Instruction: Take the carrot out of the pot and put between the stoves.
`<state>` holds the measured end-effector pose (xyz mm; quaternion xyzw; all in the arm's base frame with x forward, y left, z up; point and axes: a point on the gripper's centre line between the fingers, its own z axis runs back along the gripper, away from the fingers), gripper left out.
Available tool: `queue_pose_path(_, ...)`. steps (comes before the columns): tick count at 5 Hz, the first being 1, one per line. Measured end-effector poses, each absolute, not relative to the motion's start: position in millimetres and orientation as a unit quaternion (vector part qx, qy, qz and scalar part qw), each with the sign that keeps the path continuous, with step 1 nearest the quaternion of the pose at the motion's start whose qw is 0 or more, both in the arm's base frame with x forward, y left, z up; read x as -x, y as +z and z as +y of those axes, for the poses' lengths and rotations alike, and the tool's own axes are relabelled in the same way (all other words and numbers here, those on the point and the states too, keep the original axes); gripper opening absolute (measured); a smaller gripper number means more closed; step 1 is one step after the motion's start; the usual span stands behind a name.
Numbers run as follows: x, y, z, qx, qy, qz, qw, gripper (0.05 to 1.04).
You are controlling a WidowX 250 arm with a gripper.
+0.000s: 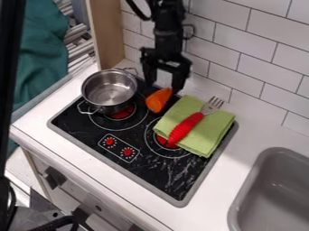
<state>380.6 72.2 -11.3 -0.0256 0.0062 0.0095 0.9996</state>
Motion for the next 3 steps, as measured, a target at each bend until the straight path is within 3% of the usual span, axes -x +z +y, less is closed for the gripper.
queue_pose_path(2,-382,36,65,-0.002,0.002,-0.030,1.000,1.001)
queue_pose_path(3,-376,32,64,0.000,0.005,-0.025,1.000,1.001)
